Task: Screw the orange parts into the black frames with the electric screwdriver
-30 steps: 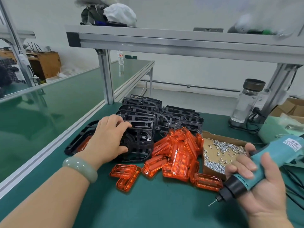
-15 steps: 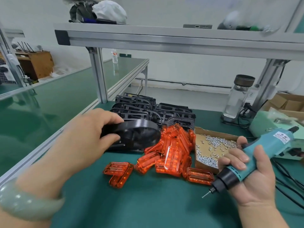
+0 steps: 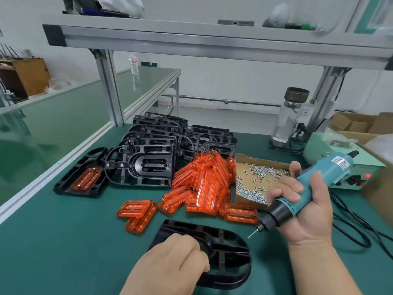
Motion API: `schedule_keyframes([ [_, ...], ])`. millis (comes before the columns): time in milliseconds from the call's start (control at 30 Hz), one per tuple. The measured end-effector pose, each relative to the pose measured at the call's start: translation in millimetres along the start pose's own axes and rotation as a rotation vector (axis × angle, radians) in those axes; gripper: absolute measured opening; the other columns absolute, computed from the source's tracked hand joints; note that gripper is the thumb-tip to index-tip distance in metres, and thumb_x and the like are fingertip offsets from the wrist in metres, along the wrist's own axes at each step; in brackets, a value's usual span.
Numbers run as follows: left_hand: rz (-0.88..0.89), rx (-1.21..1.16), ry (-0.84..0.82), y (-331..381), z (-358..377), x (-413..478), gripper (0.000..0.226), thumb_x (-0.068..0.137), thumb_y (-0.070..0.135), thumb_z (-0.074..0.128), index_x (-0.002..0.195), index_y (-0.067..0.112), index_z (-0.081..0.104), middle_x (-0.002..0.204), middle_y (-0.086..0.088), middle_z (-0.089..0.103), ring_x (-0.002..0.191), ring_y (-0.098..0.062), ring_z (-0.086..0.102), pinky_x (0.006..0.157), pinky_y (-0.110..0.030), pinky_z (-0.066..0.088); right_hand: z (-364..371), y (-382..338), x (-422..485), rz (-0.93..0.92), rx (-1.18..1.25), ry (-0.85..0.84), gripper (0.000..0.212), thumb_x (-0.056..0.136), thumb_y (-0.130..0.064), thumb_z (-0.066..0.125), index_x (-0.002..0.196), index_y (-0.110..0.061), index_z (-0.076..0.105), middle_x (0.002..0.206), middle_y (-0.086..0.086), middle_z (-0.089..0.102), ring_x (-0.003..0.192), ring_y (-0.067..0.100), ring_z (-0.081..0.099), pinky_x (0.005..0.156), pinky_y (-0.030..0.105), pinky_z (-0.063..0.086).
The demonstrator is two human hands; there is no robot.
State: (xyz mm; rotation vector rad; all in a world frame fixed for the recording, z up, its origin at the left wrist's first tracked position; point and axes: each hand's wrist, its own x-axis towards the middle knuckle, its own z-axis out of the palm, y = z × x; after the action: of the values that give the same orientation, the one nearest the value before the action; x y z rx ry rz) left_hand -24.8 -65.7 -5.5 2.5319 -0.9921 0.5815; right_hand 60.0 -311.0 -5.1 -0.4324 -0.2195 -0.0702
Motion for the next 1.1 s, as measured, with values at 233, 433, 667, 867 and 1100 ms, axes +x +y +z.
schedule_keyframes([
  [233,-0.049,0.050,-0.227,-7.4,22.1,-4.7,0.018,0.071,0.031,0.058,0.089,0.028,0.062,0.088,0.012,0.059,0.079,-0.005,0.061,0.056,-0.019,0.054,0.2,-2.0,-0.1,-0.011,0.028,-0.001,0.051,0.056,-0.033,0.091,0.098,-0.021,0.063,0.059,-0.013,0.045,0.045,0.000,0.046,0.059,0.017,0.050],
  [433,-0.045,0.021,-0.169,-2.0,23.4,-4.2,0.018,0.073,0.026,0.051,0.080,0.024,0.068,0.078,0.007,0.060,0.067,-0.010,0.062,0.047,-0.022,0.052,-1.0,-2.4,0.6,-0.019,0.041,0.008,0.054,0.056,-0.032,0.091,0.099,-0.021,0.062,0.058,-0.012,0.046,0.045,0.001,0.047,0.059,0.018,0.050],
  [667,-0.081,0.022,-0.113,-6.3,11.7,1.3,0.028,0.066,0.045,0.051,0.074,0.033,0.074,0.076,0.013,0.066,0.067,-0.007,0.063,0.056,-0.017,0.050,-0.7,0.1,0.7,-0.019,0.027,0.002,0.050,0.058,-0.033,0.089,0.099,-0.020,0.062,0.059,-0.013,0.045,0.045,0.001,0.046,0.060,0.017,0.050],
  [867,-0.535,0.076,0.067,-71.8,-16.0,12.3,0.018,0.085,0.019,0.062,0.101,0.022,0.071,0.101,0.005,0.067,0.094,-0.017,0.063,0.085,-0.024,0.044,-1.6,2.1,0.1,-0.007,0.040,-0.024,0.048,0.061,-0.032,0.088,0.099,-0.019,0.062,0.059,-0.011,0.046,0.045,0.001,0.047,0.060,0.018,0.050],
  [1100,-0.941,-0.044,-0.267,-122.5,-25.7,-3.8,0.075,0.073,0.037,0.077,0.139,0.029,0.043,0.139,0.007,0.048,0.124,-0.013,0.050,0.101,-0.026,0.036,-1.7,2.6,1.0,-0.008,0.026,-0.016,0.048,0.061,-0.032,0.088,0.099,-0.020,0.063,0.059,-0.012,0.045,0.045,0.000,0.046,0.060,0.018,0.051],
])
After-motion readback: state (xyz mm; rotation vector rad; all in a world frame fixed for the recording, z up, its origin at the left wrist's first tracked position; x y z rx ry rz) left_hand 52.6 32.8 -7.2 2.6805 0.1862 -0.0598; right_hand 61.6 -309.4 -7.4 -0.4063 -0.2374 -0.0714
